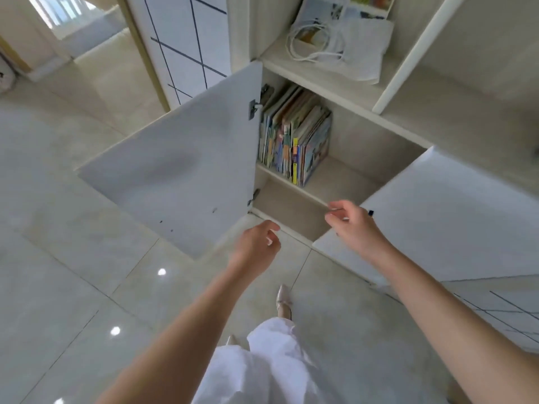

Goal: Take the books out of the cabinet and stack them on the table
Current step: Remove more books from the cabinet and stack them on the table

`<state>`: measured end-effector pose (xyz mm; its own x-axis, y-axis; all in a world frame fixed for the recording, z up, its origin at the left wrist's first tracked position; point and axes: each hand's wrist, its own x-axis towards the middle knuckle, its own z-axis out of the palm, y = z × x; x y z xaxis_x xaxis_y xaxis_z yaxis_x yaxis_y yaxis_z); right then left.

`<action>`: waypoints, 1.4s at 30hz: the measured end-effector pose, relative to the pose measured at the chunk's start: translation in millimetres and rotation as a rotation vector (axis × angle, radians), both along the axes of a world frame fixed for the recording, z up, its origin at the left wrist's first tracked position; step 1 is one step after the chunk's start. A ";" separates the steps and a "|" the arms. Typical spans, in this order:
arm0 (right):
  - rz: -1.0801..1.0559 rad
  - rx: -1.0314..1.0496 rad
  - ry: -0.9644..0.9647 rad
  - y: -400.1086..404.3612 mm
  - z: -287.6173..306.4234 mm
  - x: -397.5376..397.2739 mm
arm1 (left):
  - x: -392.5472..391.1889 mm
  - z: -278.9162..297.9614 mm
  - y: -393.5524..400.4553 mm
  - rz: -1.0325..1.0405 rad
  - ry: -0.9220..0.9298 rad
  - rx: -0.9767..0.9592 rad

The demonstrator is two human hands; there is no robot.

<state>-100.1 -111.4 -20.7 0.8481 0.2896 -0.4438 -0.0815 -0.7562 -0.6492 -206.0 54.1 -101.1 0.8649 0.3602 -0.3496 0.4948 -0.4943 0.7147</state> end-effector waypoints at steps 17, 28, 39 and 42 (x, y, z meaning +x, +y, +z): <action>-0.212 0.050 0.285 125.1 -85.2 252.3 | 216.2 -79.7 12.9 0.192 -0.006 -0.172; -0.400 -0.047 0.433 173.8 -139.2 304.9 | 290.2 -129.6 33.0 0.373 -0.141 -0.204; -0.350 -0.054 0.419 145.5 -157.6 316.5 | 292.0 -153.7 13.7 0.390 -0.291 -0.298; -0.377 -0.079 0.359 137.2 -159.3 318.5 | 290.9 -159.7 5.6 0.298 -0.305 -0.292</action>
